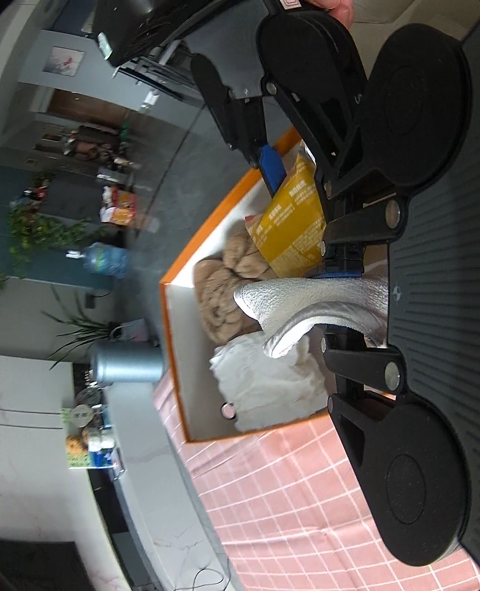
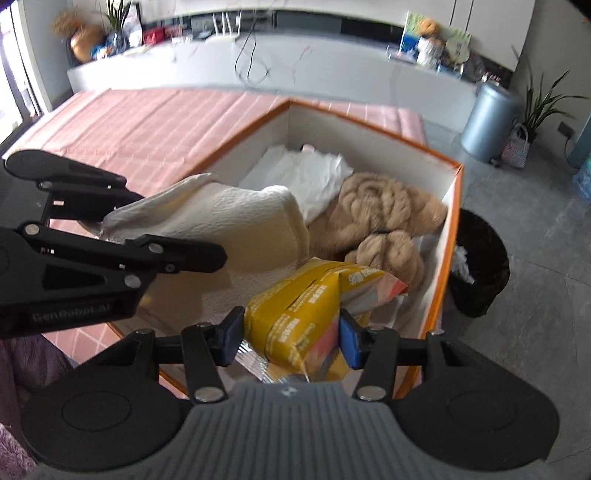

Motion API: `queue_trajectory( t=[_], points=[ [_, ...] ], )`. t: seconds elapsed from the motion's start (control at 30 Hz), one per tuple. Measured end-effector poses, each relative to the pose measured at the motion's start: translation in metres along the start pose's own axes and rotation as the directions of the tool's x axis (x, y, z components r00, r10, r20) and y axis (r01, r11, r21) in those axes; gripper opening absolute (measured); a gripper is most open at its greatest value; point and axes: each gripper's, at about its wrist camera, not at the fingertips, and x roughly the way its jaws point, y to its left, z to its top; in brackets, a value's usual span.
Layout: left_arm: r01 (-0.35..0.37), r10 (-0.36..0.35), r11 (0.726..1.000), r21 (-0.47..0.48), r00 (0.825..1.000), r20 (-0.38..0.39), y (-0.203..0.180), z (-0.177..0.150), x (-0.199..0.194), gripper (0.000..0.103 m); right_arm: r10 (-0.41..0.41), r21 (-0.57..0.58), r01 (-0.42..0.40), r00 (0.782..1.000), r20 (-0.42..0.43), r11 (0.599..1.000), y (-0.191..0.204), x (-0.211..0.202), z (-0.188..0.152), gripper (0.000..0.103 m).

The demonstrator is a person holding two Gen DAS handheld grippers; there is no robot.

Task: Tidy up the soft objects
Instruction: 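Carry the towel pad and snack packet into the orange box with both tools, then open both tools and withdraw them from the box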

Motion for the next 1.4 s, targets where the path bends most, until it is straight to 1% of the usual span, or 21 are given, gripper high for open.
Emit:
queue_trajectory(
  t=[0.1,0.23,0.3,0.33,0.4,0.47,0.5,0.57,0.63,0.7,0.8,0.9,0.93,1.0,1.1,1.17,1.23,1.27,1.3,1.37,1.4],
  points=[
    [0.006,-0.005,1.000,0.023,0.999,-0.045,-0.004,-0.004,0.007,0.019,0.003,-0.010,-0.003,0.999,-0.047,1.000,0.005,0.011,-0.001,0.053],
    [0.005,-0.004,1.000,0.020,0.996,-0.085,-0.005,-0.006,0.015,0.021,0.003,-0.025,-0.005,0.998,-0.070,1.000,0.006,0.017,-0.001,0.055],
    [0.003,-0.001,1.000,0.018,0.994,-0.113,-0.006,-0.007,0.019,0.020,0.017,-0.011,-0.018,0.995,-0.103,1.000,0.005,0.022,-0.001,0.057],
    [-0.001,0.002,1.000,0.014,0.993,-0.114,-0.005,-0.008,0.018,0.021,0.031,0.008,-0.030,0.993,-0.112,1.000,0.002,0.023,0.000,0.057],
    [-0.002,0.004,1.000,0.017,0.993,-0.116,-0.008,-0.008,0.016,0.024,0.030,0.012,-0.028,0.993,-0.113,1.000,0.000,0.023,-0.001,0.057],
    [-0.009,0.012,1.000,0.023,0.993,-0.118,-0.009,-0.008,0.013,0.031,0.018,0.001,-0.018,0.994,-0.109,1.000,0.000,0.021,-0.002,0.058],
    [-0.017,0.020,1.000,0.022,0.993,-0.115,-0.009,-0.007,0.012,0.034,0.014,0.000,-0.014,0.994,-0.104,1.000,0.000,0.019,-0.002,0.059],
    [-0.039,0.039,0.999,0.011,0.993,-0.107,-0.007,-0.006,0.009,0.049,0.001,0.006,-0.001,0.995,-0.097,1.000,-0.001,0.014,-0.002,0.063],
    [-0.056,0.055,0.998,-0.001,0.994,-0.095,-0.004,-0.005,0.003,0.058,-0.003,0.016,0.005,0.997,-0.083,1.000,-0.004,0.008,-0.002,0.068],
    [-0.051,0.051,0.999,-0.001,0.996,-0.079,-0.004,-0.004,-0.004,0.061,-0.004,0.029,0.007,0.997,-0.071,1.000,-0.006,0.002,-0.001,0.072],
    [-0.052,0.052,0.999,0.004,0.997,-0.049,-0.003,-0.001,-0.016,0.067,-0.018,0.031,0.019,0.999,-0.048,0.999,-0.006,-0.010,0.000,0.073],
    [-0.068,0.068,0.998,0.011,0.998,0.008,-0.004,0.002,-0.032,0.068,-0.034,0.023,0.034,0.999,-0.013,0.999,-0.003,-0.022,0.001,0.074],
    [-0.071,0.070,0.997,0.021,0.997,0.029,-0.005,0.003,-0.036,0.069,-0.044,0.024,0.043,0.999,0.005,0.999,-0.001,-0.028,0.001,0.077],
    [-0.093,0.089,0.995,0.041,0.993,0.077,-0.007,0.005,-0.046,0.069,-0.063,0.028,0.061,0.997,0.046,0.998,0.002,-0.041,0.001,0.078],
    [-0.133,0.123,0.990,0.054,0.980,0.153,-0.010,0.005,-0.063,0.073,-0.104,0.051,0.099,0.987,0.124,0.994,0.009,-0.063,-0.002,0.081],
    [-0.166,0.148,0.984,0.066,0.964,0.222,-0.012,0.004,-0.075,0.078,-0.117,0.074,0.105,0.977,0.179,0.992,0.015,-0.077,-0.005,0.082],
    [-0.202,0.173,0.977,0.075,0.942,0.288,-0.016,0.002,-0.087,0.080,-0.126,0.100,0.106,0.964,0.232,0.989,0.021,-0.091,-0.010,0.084],
    [-0.221,0.186,0.972,0.078,0.930,0.317,-0.018,0.001,-0.092,0.085,-0.134,0.112,0.108,0.956,0.260,0.988,0.025,-0.097,-0.012,0.085],
    [-0.243,0.202,0.967,0.078,0.916,0.347,-0.020,0.000,-0.098,0.087,-0.140,0.121,0.109,0.948,0.285,0.987,0.029,-0.102,-0.014,0.086],
    [-0.281,0.227,0.957,0.076,0.885,0.407,-0.024,-0.004,-0.108,0.091,-0.159,0.138,0.118,0.927,0.341,0.983,0.038,-0.113,-0.019,0.088],
    [-0.294,0.237,0.953,0.075,0.875,0.423,-0.026,-0.005,-0.113,0.092,-0.170,0.145,0.124,0.913,0.370,0.982,0.043,-0.119,-0.021,0.091]
  ],
)
